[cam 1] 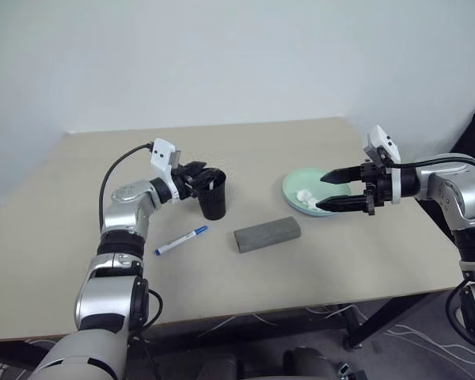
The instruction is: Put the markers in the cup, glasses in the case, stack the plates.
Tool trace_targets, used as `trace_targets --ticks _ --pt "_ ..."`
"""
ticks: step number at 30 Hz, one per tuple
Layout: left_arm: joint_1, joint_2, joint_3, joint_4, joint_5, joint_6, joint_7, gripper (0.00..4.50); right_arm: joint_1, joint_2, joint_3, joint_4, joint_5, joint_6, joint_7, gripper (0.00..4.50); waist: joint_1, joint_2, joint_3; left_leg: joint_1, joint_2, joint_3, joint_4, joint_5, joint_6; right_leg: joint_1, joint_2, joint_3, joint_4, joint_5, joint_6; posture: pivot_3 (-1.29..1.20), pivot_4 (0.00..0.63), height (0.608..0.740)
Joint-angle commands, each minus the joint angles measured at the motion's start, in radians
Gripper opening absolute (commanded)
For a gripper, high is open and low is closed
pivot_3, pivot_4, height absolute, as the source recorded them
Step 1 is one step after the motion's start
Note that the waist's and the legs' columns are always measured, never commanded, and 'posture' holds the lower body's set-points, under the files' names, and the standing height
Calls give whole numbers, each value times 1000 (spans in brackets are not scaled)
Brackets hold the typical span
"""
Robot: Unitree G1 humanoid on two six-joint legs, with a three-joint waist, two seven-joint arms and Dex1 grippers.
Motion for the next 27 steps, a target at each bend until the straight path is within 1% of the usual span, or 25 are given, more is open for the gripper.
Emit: trace_targets --ticks 1,2,3,6,9,10,13,15,18,22,27 --pt "-16 22 10 -84 -23 24 -23 3911 -36 -1 -33 -19 19 -6 -1 4500 0 0 0 0 0 0 0 0 0 0 0 0 0 0 0 0 0 732" --pt "-16 32 11 -107 -26 39 -32 4258 -35 -2 -33 -20 20 -5 -1 4500 0 0 0 0 0 0 0 0 0 0 0 0 0 0 0 0 0 732" --pt "-18 48 10 -138 -30 61 -45 4482 -35 -2 -34 -20 20 -4 -1 4500 0 0 0 0 0 0 0 0 0 0 0 0 0 0 0 0 0 732" --pt "-18 95 11 -211 -42 128 -89 4482 -33 -5 -35 -24 21 -1 -1 4500 -1 0 0 -1 0 0 0 0 0 -1 0 0 0 0 0 0 0 732" --pt "-3 230 -14 -300 -62 244 -234 4482 -30 -7 -35 -22 22 -2 0 4500 -9 0 0 -1 0 0 -1 0 0 -1 0 0 0 0 0 0 0 732" --pt "2 261 -23 -316 -65 270 -266 4482 -30 -7 -35 -22 22 -2 0 4500 -15 0 0 -1 0 0 -2 0 0 -2 0 0 0 0 0 0 0 732" --pt "36 356 -84 -330 -25 285 -360 4482 -31 -5 -32 -18 23 -2 -1 4500 -22 0 0 0 0 0 -4 0 0 -2 0 0 1 -1 -1 0 0 732" --pt "74 418 -156 -333 41 245 -418 4482 -33 -2 -30 -15 23 -3 -1 4500 -22 1 0 1 0 1 -4 0 0 -2 0 0 1 -1 -2 0 0 732" --pt "85 441 -213 -313 94 229 -426 4482 -35 1 -28 -14 23 -2 -1 4500 -18 0 0 1 1 1 -3 0 0 -2 0 0 1 -1 -2 0 0 732" --pt "101 427 -290 -280 178 164 -408 4482 -37 6 -26 -14 23 -2 -2 4500 -13 -1 0 -1 3 2 -1 0 0 -2 -1 -3 0 -1 -2 0 0 732" --pt "85 394 -356 -203 250 140 -401 4482 -33 7 -30 -20 25 1 -3 4500 -14 0 0 -2 2 3 -1 0 0 -2 -2 -2 0 -1 -2 0 0 732"
